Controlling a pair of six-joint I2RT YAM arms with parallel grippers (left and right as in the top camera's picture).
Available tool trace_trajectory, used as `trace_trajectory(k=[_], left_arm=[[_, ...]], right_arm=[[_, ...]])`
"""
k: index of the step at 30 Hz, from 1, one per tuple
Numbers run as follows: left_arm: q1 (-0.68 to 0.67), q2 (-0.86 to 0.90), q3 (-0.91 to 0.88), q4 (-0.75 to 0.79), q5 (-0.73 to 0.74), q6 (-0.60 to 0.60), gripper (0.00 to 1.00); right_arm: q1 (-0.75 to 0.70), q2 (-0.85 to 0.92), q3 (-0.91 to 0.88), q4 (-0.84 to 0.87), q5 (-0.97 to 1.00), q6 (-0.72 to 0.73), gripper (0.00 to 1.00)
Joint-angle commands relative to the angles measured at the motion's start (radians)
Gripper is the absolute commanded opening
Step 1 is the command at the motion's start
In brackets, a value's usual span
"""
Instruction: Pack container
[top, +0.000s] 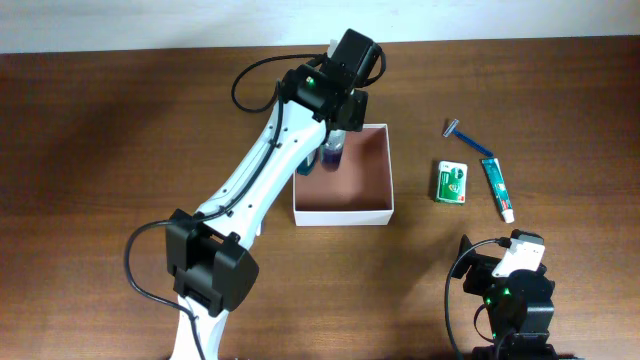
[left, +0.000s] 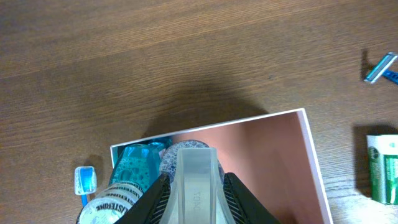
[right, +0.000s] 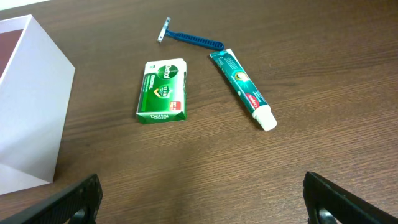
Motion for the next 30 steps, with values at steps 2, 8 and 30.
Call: trace_trajectory(k=[2,8,30], left_arm=[[0.008,0.033,0.009,0.007,-0.027,0.027,0.29],[0.010,0.035,0.009,0.011,-0.028,0.031,0.29],[0.014,0.034,0.016,0.023,-0.027,0.061,0.41]], right_arm=[[0.004,-0.007,-0.003,0.003,0.013,0.005,0.99],[0.004,-0.007,-0.003,0.003,0.013,0.005,0.99],[0.004,-0.007,-0.003,0.003,0.013,0.005,0.99]])
